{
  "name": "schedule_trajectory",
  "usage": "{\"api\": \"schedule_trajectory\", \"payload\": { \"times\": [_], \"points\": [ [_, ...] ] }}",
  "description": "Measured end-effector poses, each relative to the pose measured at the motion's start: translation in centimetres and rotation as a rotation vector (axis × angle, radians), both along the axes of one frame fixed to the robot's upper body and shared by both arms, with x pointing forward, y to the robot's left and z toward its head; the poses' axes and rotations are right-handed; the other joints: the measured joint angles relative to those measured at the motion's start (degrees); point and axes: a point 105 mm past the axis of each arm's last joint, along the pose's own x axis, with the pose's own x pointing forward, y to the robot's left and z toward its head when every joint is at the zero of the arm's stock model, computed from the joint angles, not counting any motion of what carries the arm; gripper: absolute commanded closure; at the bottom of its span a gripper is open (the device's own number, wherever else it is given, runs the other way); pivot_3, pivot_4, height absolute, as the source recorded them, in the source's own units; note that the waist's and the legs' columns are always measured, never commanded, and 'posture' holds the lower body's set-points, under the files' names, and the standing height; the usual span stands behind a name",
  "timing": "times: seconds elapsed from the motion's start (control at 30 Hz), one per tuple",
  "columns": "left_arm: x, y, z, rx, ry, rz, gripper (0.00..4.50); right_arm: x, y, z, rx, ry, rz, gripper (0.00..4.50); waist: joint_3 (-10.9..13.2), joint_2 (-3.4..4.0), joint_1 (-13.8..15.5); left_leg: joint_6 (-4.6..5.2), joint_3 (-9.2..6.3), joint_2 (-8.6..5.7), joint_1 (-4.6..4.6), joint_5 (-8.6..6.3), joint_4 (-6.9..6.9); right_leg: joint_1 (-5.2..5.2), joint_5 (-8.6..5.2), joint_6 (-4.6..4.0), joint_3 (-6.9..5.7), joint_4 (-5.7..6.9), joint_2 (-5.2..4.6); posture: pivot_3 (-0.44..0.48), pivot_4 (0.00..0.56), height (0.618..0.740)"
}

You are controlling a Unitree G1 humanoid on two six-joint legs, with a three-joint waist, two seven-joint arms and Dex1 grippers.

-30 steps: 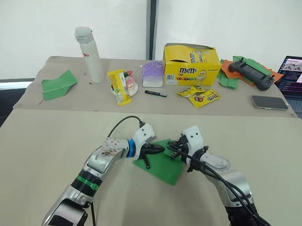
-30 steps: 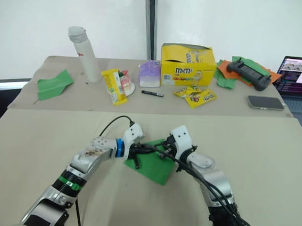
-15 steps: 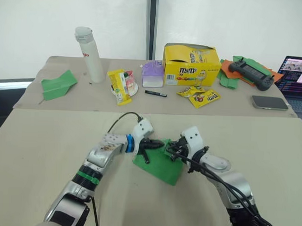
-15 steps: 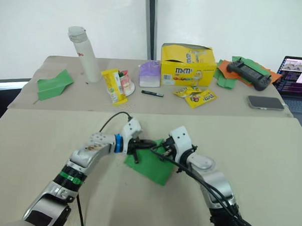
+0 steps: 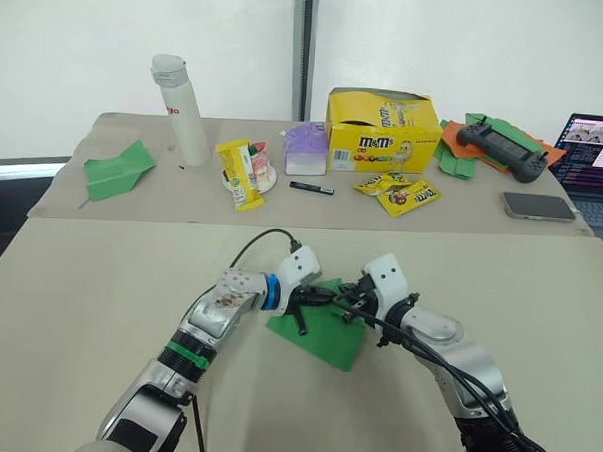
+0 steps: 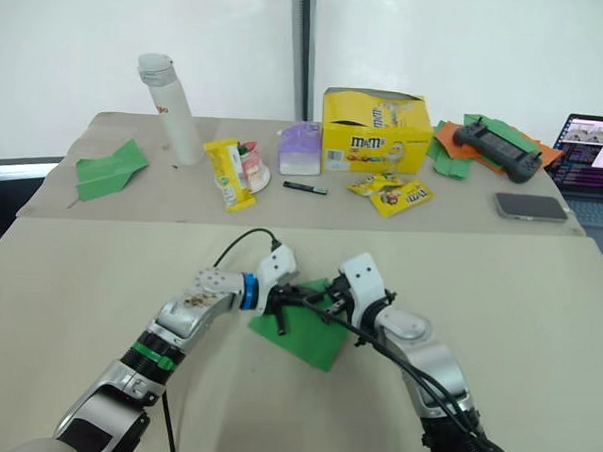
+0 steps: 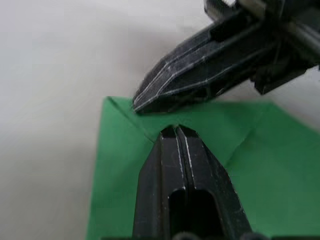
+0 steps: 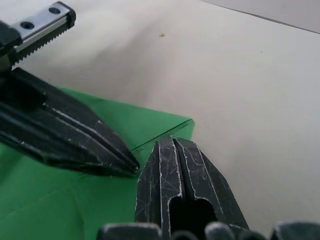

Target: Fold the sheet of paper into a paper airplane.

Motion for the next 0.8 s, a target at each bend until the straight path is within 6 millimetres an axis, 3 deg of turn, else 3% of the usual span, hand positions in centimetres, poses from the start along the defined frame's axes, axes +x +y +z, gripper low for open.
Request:
{"api": "schedule_trajectory", "payload": {
  "times": [0.1, 0.27, 0.43, 0.67, 0.8],
  "points": [
    [-0.1, -0.1, 0.0, 0.005, -0.016, -0.016, 4.48, 0.0, -0.6, 0.1, 0.007, 0.000, -0.016, 4.50, 0.0, 0.00, 0.2, 0.00, -0.01, -0.01, -0.01, 0.00, 0.00, 0.00, -0.02, 0.03, -0.01, 0.00, -0.04, 0.000, 0.150, 0.740],
    [-0.2, -0.2, 0.0, 0.007, -0.027, -0.027, 4.48, -0.3, -3.2, 0.5, -0.024, 0.009, -0.018, 4.50, 0.0, 0.00, 0.3, 0.01, 0.00, -0.02, -0.07, -0.01, 0.00, -0.03, -0.03, 0.06, -0.02, -0.03, -0.06, 0.000, 0.150, 0.740],
    [-0.3, -0.2, 0.0, 0.003, -0.025, -0.030, 4.48, -2.5, -6.6, 0.7, -0.144, 0.072, 0.087, 4.50, 0.0, 0.00, 0.3, 0.08, 0.02, -0.02, -0.14, -0.05, 0.01, -0.03, -0.19, 0.33, -0.06, -0.09, -0.09, 0.000, 0.150, 0.740],
    [-0.1, -0.2, 0.0, -0.016, 0.001, -0.013, 4.48, -5.8, -5.9, 0.3, -0.192, 0.166, 0.283, 4.50, 0.0, -0.03, 0.4, 0.09, 0.01, 0.02, -0.14, -0.06, 0.01, 0.04, -0.36, 0.61, -0.08, -0.10, -0.12, 0.000, 0.150, 0.740],
    [0.0, -0.1, 0.0, -0.032, 0.027, 0.002, 4.48, -6.4, -5.4, 0.1, -0.195, 0.186, 0.336, 4.50, 0.0, -0.04, 0.4, 0.09, 0.00, 0.02, -0.15, -0.06, 0.01, 0.03, -0.36, 0.60, -0.08, -0.11, -0.14, 0.000, 0.150, 0.740]
  ]
}}
